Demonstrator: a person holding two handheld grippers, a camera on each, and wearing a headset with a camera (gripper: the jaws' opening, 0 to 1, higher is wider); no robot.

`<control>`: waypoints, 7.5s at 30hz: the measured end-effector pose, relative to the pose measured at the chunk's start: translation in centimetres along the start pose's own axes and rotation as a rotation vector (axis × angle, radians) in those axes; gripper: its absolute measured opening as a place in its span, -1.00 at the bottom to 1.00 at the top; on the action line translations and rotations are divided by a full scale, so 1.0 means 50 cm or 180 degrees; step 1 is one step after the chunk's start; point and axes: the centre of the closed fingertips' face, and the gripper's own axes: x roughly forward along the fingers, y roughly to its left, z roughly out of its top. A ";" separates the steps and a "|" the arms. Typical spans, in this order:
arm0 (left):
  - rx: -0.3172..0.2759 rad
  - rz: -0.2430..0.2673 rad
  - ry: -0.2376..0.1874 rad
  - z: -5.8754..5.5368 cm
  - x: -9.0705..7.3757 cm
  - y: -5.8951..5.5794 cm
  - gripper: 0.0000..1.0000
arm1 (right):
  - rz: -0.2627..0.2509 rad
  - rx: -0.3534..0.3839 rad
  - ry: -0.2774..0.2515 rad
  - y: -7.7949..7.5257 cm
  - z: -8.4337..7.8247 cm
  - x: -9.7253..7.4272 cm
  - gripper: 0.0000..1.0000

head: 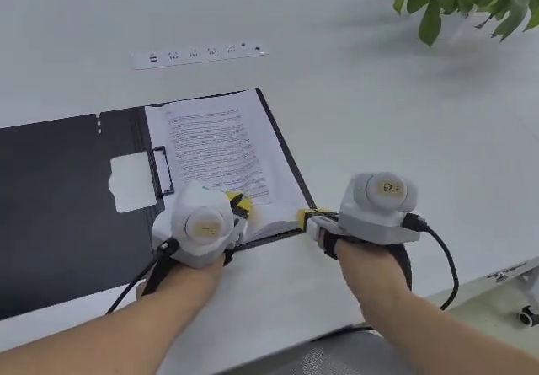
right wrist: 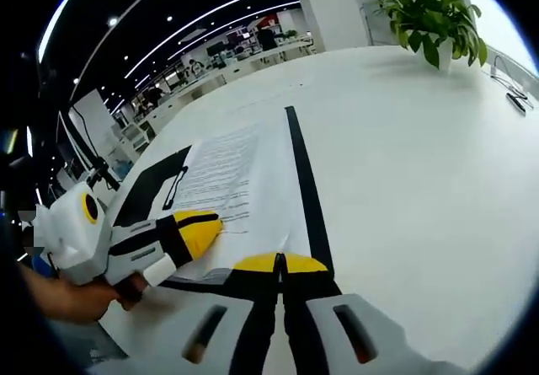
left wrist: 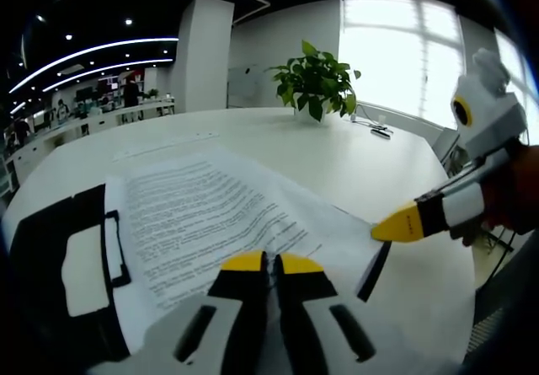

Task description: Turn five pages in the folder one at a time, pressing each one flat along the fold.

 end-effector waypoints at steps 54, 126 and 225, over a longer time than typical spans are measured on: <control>-0.0671 0.0848 -0.0557 0.054 -0.506 0.251 -0.54 | 0.1599 0.0001 -0.0543 0.506 0.076 -0.064 -1.00; -0.0570 0.1207 0.0423 -0.155 -0.380 0.297 -0.70 | 0.1330 -0.0895 -0.0012 0.418 -0.024 0.111 -1.00; -0.0336 0.1382 0.0193 -0.158 -0.382 0.301 -0.71 | 0.1042 -0.0427 -0.0205 0.372 0.161 0.316 -1.00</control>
